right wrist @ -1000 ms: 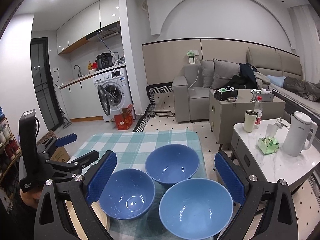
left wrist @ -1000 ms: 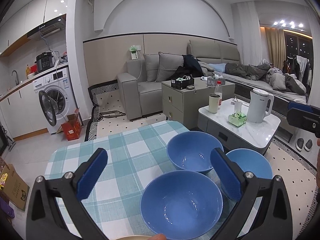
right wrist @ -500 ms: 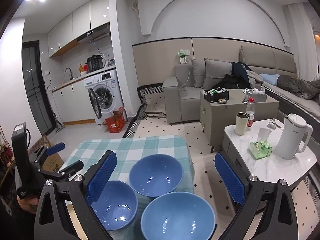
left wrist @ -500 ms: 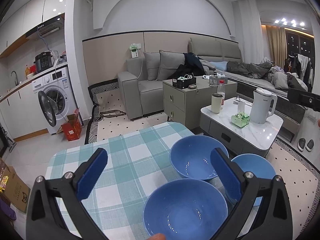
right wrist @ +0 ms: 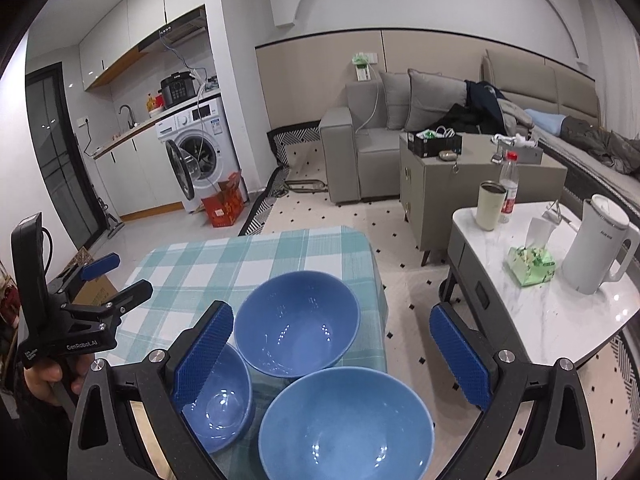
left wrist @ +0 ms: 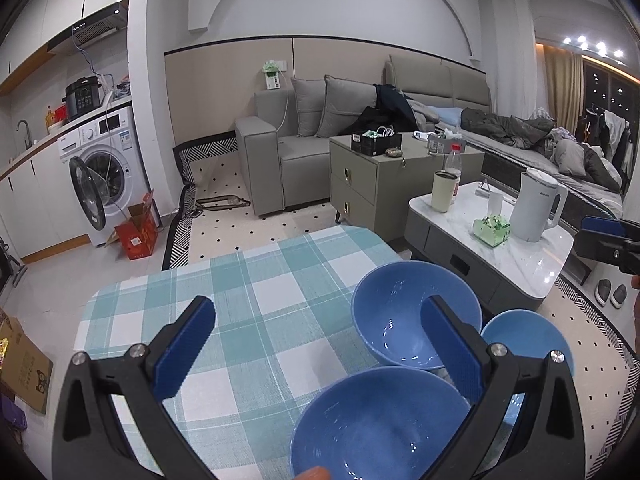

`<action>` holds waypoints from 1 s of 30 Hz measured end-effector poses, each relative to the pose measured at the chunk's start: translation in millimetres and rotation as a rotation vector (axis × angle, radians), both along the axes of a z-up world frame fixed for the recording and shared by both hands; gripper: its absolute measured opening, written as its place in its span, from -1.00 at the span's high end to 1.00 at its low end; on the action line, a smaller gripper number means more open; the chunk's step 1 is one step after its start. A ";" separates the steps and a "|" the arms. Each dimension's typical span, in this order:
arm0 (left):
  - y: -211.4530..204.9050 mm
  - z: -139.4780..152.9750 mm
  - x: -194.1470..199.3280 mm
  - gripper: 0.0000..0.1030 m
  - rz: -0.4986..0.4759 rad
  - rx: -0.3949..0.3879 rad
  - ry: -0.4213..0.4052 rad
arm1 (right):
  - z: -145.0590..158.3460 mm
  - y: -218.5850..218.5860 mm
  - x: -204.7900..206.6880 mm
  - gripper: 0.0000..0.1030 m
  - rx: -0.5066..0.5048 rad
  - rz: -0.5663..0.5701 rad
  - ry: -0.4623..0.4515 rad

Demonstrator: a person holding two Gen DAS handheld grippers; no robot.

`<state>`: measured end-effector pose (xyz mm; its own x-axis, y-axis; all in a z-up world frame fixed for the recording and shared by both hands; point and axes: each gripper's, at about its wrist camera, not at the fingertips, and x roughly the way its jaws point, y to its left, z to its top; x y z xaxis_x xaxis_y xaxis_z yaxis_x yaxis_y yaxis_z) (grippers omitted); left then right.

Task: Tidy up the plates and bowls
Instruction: 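Move both grippers to the rim of the largest blue bowl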

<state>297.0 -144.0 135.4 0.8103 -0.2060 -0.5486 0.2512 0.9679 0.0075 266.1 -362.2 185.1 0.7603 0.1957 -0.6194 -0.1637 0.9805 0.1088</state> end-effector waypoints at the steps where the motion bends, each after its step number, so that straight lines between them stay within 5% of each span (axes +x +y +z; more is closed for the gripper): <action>1: -0.1 -2.6 2.6 -1.00 0.001 0.001 0.008 | -4.8 0.3 4.9 -0.95 0.000 0.002 0.014; 19: -11.8 -40.9 53.0 -1.00 -0.038 0.016 0.139 | -76.5 4.6 71.5 -0.95 0.000 0.015 0.242; 30: -24.0 -64.6 73.5 -0.99 -0.066 0.035 0.205 | -106.2 1.7 90.8 -0.92 -0.013 0.023 0.292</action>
<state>370.5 -167.9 70.8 0.6666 -0.2329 -0.7081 0.3141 0.9492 -0.0165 356.9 -360.5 78.8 0.5447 0.2018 -0.8140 -0.1495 0.9784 0.1426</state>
